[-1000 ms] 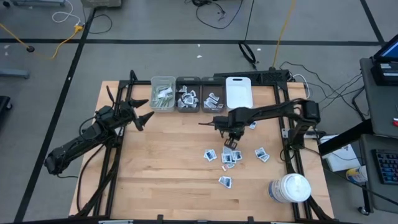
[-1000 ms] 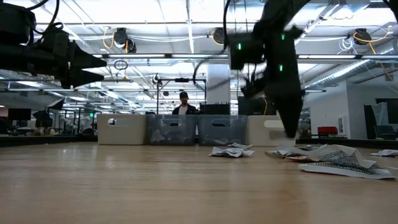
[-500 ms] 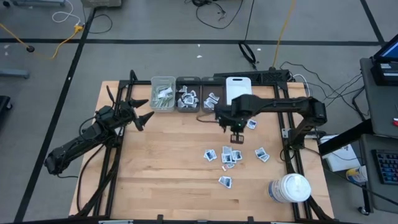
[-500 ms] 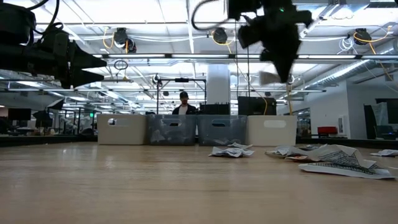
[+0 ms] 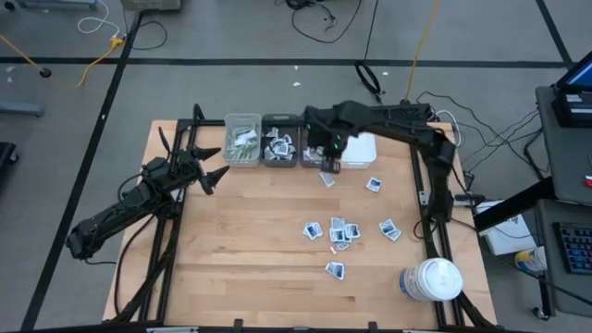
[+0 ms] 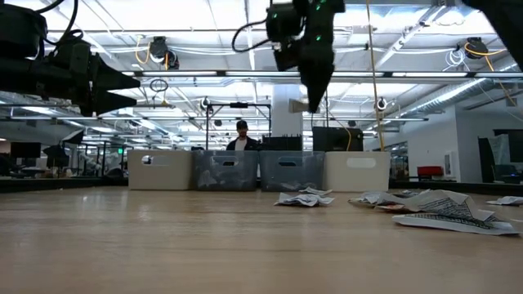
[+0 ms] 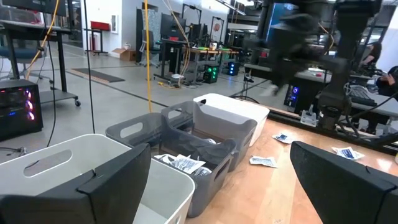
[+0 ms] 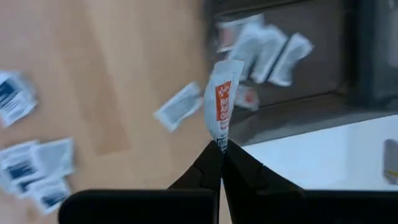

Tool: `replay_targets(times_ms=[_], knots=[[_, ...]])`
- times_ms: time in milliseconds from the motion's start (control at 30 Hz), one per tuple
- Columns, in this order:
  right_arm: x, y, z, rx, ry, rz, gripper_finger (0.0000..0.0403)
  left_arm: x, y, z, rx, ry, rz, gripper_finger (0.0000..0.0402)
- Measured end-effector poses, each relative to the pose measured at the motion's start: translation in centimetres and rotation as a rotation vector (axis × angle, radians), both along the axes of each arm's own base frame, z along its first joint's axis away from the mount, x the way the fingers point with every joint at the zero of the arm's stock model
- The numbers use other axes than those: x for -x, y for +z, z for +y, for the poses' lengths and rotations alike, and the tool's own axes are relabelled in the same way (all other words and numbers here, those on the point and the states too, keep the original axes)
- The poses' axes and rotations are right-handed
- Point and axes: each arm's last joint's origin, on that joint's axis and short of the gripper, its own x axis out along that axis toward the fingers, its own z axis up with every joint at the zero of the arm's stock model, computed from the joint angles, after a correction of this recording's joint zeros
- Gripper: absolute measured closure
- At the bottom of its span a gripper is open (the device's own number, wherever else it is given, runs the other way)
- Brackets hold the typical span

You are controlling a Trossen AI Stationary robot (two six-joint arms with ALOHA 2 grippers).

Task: Pick & Place First Aid Supplies
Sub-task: Put the ointment pack into the right black bin

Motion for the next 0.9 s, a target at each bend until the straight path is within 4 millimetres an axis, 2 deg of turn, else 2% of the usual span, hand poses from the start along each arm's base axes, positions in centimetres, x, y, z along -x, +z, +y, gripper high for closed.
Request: replay_targets(times_ms=[267,400,633,733,900], knots=[[-1.8,-1.3,-7.6,0.007,-0.123,-0.005,0.0403,0.0,0.0,0.0,0.0,0.0,0.0,0.0009],[-2.3,-4.0,-9.6,-0.028,-0.162,0.046,0.0403,0.0,0.0,0.0,0.0,0.0,0.0,0.0009],[-3.2,-9.6,-11.4,-0.101,-0.2,0.139,0.04,0.0,0.0,0.0,0.0,0.0,0.0,0.0009],[-3.5,-10.5,-11.6,-0.103,-0.201,0.15,0.039,0.0,0.0,0.0,0.0,0.0,0.0,0.0009],[-3.9,-10.3,-11.8,-0.074,-0.19,0.1,0.0372,0.0,0.0,0.0,0.0,0.0,0.0,0.0009]])
